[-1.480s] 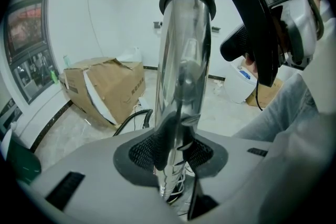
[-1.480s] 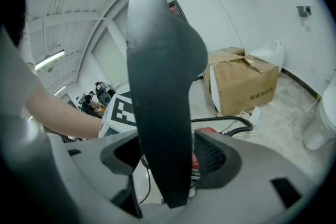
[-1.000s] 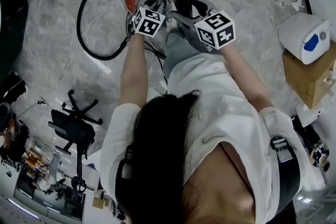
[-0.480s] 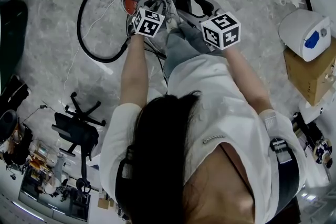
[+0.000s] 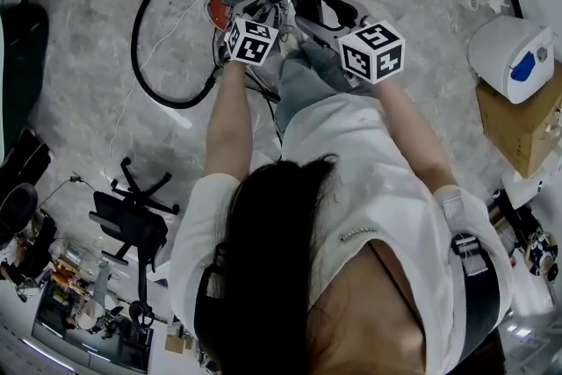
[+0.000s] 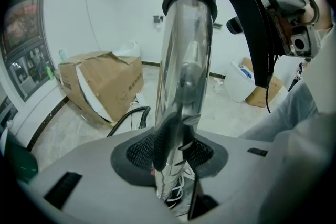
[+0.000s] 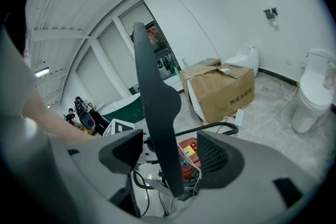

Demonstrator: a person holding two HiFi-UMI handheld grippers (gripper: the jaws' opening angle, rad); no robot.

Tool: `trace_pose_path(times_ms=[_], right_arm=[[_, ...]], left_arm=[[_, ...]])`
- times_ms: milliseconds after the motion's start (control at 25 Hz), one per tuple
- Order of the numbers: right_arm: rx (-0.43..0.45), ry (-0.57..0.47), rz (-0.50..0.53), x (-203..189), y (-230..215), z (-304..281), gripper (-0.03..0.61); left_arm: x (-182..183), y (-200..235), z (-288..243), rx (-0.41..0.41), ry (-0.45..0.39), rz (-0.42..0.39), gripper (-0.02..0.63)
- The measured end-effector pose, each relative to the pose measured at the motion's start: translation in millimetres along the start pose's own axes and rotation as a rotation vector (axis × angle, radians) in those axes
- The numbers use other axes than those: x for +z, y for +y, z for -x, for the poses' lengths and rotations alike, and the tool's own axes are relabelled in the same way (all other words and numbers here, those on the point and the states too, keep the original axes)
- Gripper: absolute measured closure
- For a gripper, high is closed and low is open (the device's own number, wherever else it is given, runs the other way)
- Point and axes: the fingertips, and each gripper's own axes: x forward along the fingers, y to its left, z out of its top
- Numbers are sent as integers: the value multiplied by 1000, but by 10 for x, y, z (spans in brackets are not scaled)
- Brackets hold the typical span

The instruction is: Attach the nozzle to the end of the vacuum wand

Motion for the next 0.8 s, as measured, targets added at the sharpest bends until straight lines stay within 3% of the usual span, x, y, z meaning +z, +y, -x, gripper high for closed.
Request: trace_pose_path(times_ms=[520, 600, 800], right_arm=[[-8, -51, -50, 67, -93, 22, 244], [-27, -75, -39, 94, -131, 93, 241], [-34, -102, -39, 125, -167, 184, 239]], left_arm=[[-30, 49, 119, -3, -11, 67, 423], [-48, 70, 211, 20, -30, 110, 409], [-73, 151, 583, 108, -123, 314, 380]])
